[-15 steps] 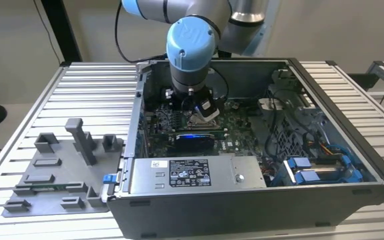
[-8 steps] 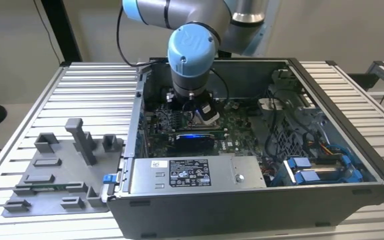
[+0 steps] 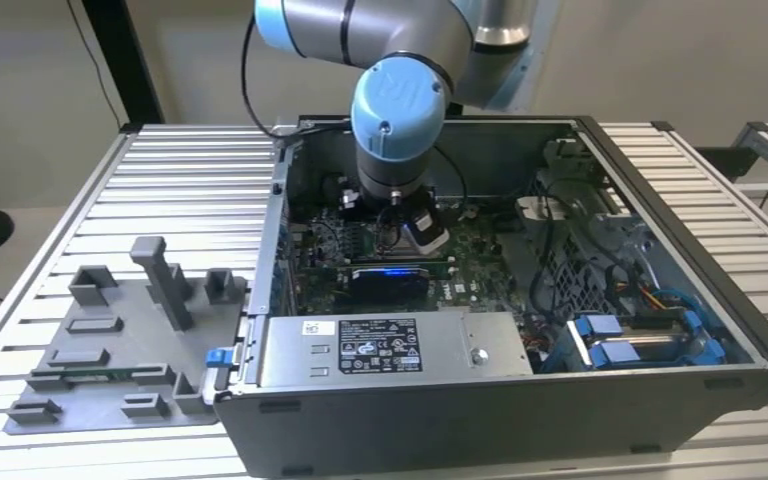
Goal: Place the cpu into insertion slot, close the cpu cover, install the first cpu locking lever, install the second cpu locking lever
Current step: 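Install the first cpu locking lever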
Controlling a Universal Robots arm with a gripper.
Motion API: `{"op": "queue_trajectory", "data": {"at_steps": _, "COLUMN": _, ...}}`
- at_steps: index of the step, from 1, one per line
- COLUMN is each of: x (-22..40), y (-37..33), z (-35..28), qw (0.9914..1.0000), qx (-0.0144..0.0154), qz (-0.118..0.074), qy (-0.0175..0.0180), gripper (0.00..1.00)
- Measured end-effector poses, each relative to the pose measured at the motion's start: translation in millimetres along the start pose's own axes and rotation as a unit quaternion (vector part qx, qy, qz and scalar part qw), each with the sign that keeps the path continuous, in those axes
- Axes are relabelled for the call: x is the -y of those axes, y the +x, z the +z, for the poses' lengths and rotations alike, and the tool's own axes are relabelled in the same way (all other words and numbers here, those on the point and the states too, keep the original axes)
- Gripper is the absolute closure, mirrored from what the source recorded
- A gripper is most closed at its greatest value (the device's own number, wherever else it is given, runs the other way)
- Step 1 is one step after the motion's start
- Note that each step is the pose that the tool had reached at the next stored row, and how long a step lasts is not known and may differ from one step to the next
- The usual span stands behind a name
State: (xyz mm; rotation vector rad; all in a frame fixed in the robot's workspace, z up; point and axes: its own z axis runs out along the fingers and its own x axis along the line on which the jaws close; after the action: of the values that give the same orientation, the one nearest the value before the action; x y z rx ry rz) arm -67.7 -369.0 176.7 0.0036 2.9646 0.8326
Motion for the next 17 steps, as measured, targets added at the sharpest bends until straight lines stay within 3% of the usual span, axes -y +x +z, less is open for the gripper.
{"op": "queue_trajectory", "data": {"at_steps": 7, "x": 2.3, "y": -6.8, "z": 0.6, "qw": 1.0, "qx": -0.0011, "qz": 0.0, "qy": -0.0017, "gripper": 1.0}}
{"op": "queue_trajectory", "data": {"at_steps": 9, "x": 2.4, "y": -7.7, "z": 0.0, "qw": 0.99998, "qx": -0.0009, "qz": 0.001, "qy": -0.0062, "gripper": 1.0}}
{"op": "queue_trajectory", "data": {"at_steps": 11, "x": 0.7, "y": -7.9, "z": -2.4, "qw": 0.99995, "qx": -0.0008, "qz": 0.001, "qy": -0.0102, "gripper": 1.0}}
{"op": "queue_trajectory", "data": {"at_steps": 15, "x": -5.7, "y": -6.9, "z": -12.8, "qw": 0.99993, "qx": -0.0007, "qz": 0.001, "qy": -0.0121, "gripper": 1.0}}
{"op": "queue_trajectory", "data": {"at_steps": 17, "x": -5.9, "y": -0.7, "z": -13.4, "qw": 0.99992, "qx": -0.0007, "qz": 0.001, "qy": -0.0123, "gripper": 1.0}}
